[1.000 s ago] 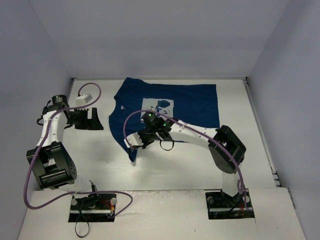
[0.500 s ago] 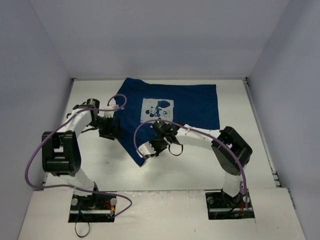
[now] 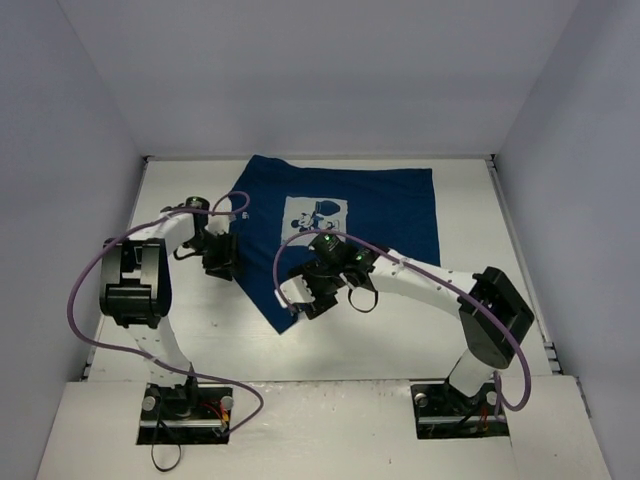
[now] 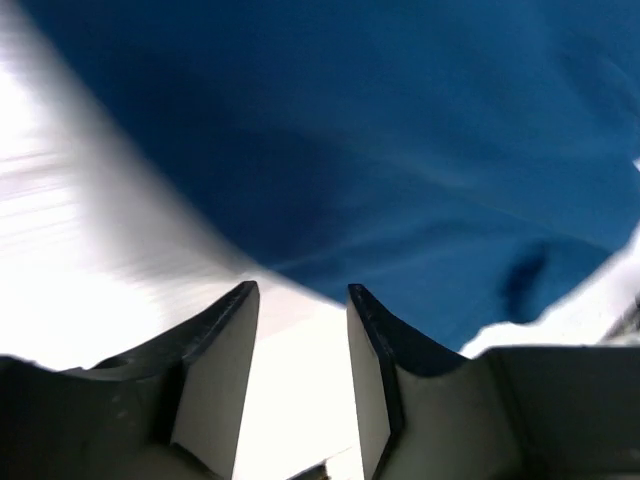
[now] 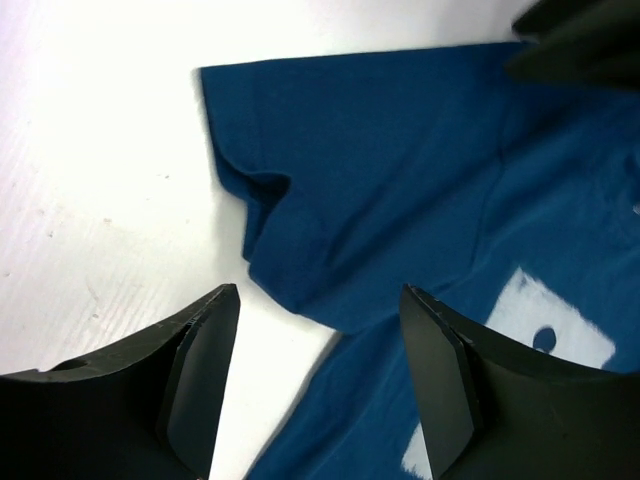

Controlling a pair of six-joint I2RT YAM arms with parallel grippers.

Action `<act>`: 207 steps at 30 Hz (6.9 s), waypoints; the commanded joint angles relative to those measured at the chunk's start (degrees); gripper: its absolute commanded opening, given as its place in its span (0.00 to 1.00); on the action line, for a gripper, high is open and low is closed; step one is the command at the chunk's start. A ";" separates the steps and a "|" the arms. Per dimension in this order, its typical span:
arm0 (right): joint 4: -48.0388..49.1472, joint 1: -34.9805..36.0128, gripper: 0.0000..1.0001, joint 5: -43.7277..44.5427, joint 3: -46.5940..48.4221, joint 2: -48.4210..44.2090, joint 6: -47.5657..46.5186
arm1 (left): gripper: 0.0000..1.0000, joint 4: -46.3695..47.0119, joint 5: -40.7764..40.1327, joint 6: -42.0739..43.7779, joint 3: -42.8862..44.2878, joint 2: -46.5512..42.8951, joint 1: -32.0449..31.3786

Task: Fold and stack the t-shirts
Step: Flatten out the tshirt

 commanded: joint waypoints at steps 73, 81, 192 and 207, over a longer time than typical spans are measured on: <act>-17.31 -38.88 0.61 13.47 -16.87 -16.65 3.87 | 0.66 -15.83 0.97 81.50 -22.13 -39.29 -20.85; -16.86 -41.52 0.62 12.79 -12.96 -7.64 6.94 | 0.66 -15.51 2.01 84.95 -22.19 -33.15 -21.65; 65.58 -42.60 0.00 22.88 64.42 14.06 47.81 | 0.00 65.72 -20.36 14.53 75.48 1.34 3.62; 67.16 -42.21 0.00 18.44 51.07 1.36 44.46 | 0.00 65.72 -17.38 16.64 71.71 -8.24 2.74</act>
